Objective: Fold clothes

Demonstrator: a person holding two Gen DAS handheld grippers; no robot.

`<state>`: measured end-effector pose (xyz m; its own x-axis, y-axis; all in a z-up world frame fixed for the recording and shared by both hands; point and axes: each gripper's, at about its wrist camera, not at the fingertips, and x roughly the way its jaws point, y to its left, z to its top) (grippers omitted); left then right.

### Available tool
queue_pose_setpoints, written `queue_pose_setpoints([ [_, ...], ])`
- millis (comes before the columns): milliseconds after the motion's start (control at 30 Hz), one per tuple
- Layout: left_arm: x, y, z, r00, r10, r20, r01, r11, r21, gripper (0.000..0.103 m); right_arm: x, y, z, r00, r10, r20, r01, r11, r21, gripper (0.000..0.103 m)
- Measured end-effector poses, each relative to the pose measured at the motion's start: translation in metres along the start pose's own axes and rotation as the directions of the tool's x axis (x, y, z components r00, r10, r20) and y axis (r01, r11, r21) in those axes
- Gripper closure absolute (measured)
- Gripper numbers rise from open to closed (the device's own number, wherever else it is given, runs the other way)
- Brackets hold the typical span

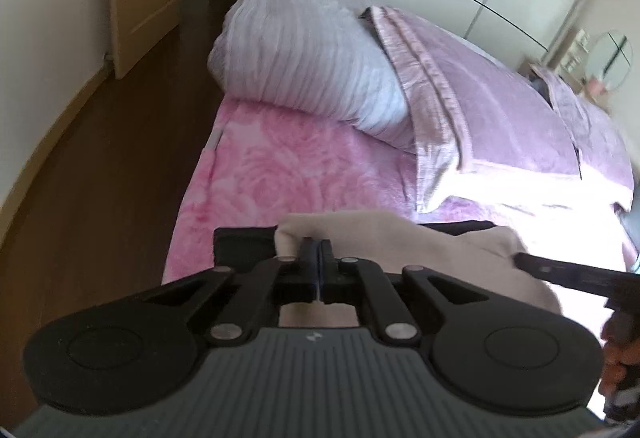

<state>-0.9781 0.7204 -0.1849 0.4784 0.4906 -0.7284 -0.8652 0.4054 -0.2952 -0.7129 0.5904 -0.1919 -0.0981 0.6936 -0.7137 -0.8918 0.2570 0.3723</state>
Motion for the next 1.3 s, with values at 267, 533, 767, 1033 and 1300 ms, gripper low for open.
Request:
queue_pose_setpoints([
  [267, -0.095, -0.012, -0.041, 0.997, -0.062, 0.042, 0.061, 0.998, 0.011, 0.098, -0.091, 0.014, -0.041, 0.993, 0.113, 0.031, -0.108, 0.985, -0.135, 0.064],
  [533, -0.083, -0.017, -0.089, 0.998, 0.015, -0.066, -0.013, 1.0, 0.022, 0.099, -0.082, 0.039, -0.098, 0.989, 0.059, -0.136, -0.091, 0.966, -0.244, 0.064],
  [767, -0.127, -0.049, -0.088, 0.99, 0.136, -0.037, -0.133, 0.989, 0.056, 0.089, -0.104, 0.054, -0.108, 0.992, 0.019, -0.123, -0.051, 0.963, -0.264, 0.063],
  [1033, -0.193, -0.1, -0.119, 0.974, 0.225, -0.032, -0.222, 0.971, 0.089, 0.059, -0.173, 0.069, -0.13, 0.995, -0.013, -0.096, -0.011, 0.968, -0.25, 0.043],
  [1300, -0.271, -0.158, -0.152, 0.962, 0.258, 0.088, -0.269, 0.952, 0.149, 0.028, -0.259, 0.074, -0.149, 0.999, -0.034, -0.038, 0.021, 0.952, -0.306, 0.042],
])
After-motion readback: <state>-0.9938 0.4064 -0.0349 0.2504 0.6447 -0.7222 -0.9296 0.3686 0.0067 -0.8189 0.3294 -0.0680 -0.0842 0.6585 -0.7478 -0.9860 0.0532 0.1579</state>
